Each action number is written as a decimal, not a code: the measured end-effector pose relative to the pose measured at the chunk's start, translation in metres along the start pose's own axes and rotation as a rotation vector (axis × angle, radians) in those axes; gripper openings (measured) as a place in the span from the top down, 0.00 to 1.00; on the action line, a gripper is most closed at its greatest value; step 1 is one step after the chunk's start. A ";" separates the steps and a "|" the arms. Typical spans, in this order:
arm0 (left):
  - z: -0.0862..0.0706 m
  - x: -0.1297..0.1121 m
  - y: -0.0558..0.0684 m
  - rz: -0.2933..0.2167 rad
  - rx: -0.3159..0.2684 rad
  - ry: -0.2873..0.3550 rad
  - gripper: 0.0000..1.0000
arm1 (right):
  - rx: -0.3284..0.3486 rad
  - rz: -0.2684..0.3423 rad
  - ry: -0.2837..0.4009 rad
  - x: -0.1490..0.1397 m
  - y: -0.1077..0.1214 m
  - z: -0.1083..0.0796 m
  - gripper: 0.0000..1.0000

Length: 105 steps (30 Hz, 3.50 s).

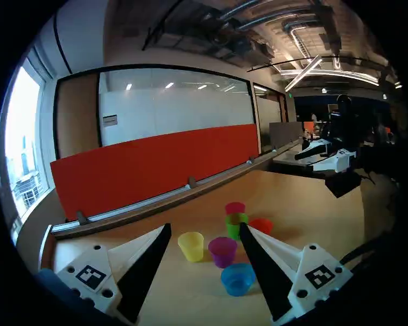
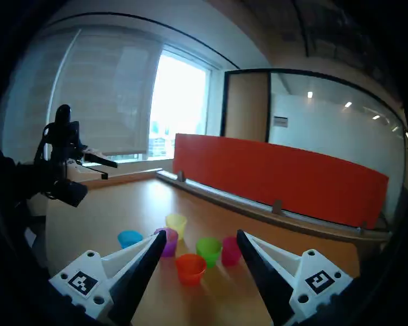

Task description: Pour water

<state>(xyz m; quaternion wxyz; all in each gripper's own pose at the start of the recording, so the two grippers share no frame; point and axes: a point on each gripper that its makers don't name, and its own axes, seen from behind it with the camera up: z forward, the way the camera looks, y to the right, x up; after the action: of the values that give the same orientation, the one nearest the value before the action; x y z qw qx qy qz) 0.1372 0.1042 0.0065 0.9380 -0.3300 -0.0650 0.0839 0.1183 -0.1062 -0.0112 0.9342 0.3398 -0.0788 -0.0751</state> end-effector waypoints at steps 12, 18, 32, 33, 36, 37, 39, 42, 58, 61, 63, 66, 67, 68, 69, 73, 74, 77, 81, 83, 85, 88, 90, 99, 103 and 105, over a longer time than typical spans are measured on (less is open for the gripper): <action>0.008 -0.017 0.009 -0.003 -0.083 -0.063 0.07 | 0.079 -0.044 -0.054 0.002 -0.012 0.010 0.00; 0.013 -0.032 0.017 0.011 -0.132 -0.135 0.07 | 0.112 -0.048 -0.095 -0.004 -0.014 0.015 0.00; 0.023 -0.097 0.050 0.071 -0.279 -0.340 0.07 | 0.180 -0.069 -0.147 -0.011 -0.016 0.028 0.00; 0.024 -0.102 0.051 0.080 -0.282 -0.353 0.07 | 0.181 -0.069 -0.148 -0.012 -0.016 0.028 0.00; 0.029 -0.119 0.054 0.105 -0.290 -0.392 0.07 | 0.186 -0.067 -0.155 -0.014 -0.014 0.031 0.00; 0.031 -0.123 0.055 0.107 -0.292 -0.404 0.07 | 0.189 -0.066 -0.159 -0.016 -0.014 0.032 0.00; 0.034 -0.133 0.057 0.106 -0.298 -0.425 0.07 | 0.195 -0.064 -0.165 -0.018 -0.013 0.034 0.00; 0.039 -0.142 0.061 0.092 -0.315 -0.445 0.07 | 0.201 -0.068 -0.171 -0.021 -0.012 0.037 0.00; 0.063 -0.172 0.077 0.119 -0.374 -0.507 0.07 | 0.214 -0.078 -0.186 -0.033 -0.008 0.048 0.00; 0.068 -0.174 0.079 0.122 -0.375 -0.508 0.06 | 0.217 -0.079 -0.190 -0.036 -0.008 0.049 0.00; 0.072 -0.175 0.080 0.119 -0.375 -0.508 0.06 | 0.219 -0.080 -0.192 -0.038 -0.008 0.050 0.00; 0.076 -0.178 0.081 0.113 -0.376 -0.512 0.04 | 0.221 -0.080 -0.193 -0.040 -0.008 0.050 0.00; 0.077 -0.179 0.081 0.112 -0.377 -0.513 0.04 | 0.222 -0.080 -0.194 -0.040 -0.009 0.050 0.00; 0.078 -0.180 0.081 0.111 -0.377 -0.515 0.04 | 0.223 -0.080 -0.194 -0.041 -0.009 0.050 0.00; 0.079 -0.181 0.082 0.111 -0.378 -0.515 0.04 | 0.223 -0.080 -0.195 -0.041 -0.009 0.050 0.00; 0.083 -0.184 0.083 0.113 -0.379 -0.511 0.04 | 0.221 -0.082 -0.196 -0.043 -0.008 0.051 0.00; 0.085 -0.185 0.084 0.113 -0.380 -0.509 0.04 | 0.221 -0.082 -0.196 -0.043 -0.008 0.051 0.00; 0.089 -0.189 0.085 0.118 -0.378 -0.509 0.04 | 0.224 -0.079 -0.195 -0.045 -0.009 0.051 0.00; 0.093 -0.191 0.085 0.123 -0.375 -0.509 0.04 | 0.222 -0.078 -0.201 -0.047 -0.007 0.050 0.00; 0.095 -0.191 0.086 0.122 -0.373 -0.506 0.05 | 0.220 -0.079 -0.202 -0.048 -0.006 0.050 0.00; 0.096 -0.192 0.086 0.123 -0.369 -0.505 0.06 | 0.219 -0.078 -0.201 -0.049 -0.005 0.050 0.00; 0.097 -0.193 0.086 0.122 -0.366 -0.506 0.10 | 0.218 -0.075 -0.200 -0.049 -0.005 0.050 0.00; 0.096 -0.193 0.087 0.122 -0.366 -0.508 0.11 | 0.218 -0.074 -0.198 -0.049 -0.005 0.049 0.00; 0.093 -0.191 0.086 0.115 -0.358 -0.504 0.11 | 0.218 -0.069 -0.192 -0.049 -0.006 0.049 0.00; 0.091 -0.185 0.086 0.109 -0.349 -0.482 0.11 | 0.213 -0.064 -0.187 -0.048 -0.005 0.051 0.00; 0.090 -0.179 0.086 0.103 -0.340 -0.461 0.11 | 0.209 -0.062 -0.184 -0.048 -0.004 0.053 0.00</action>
<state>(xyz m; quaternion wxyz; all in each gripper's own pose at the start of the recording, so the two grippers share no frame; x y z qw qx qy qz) -0.0635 0.1893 0.0105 0.8242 -0.4577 -0.2726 0.1922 0.0605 -0.1328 0.0214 0.8797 0.4291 -0.1613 -0.1261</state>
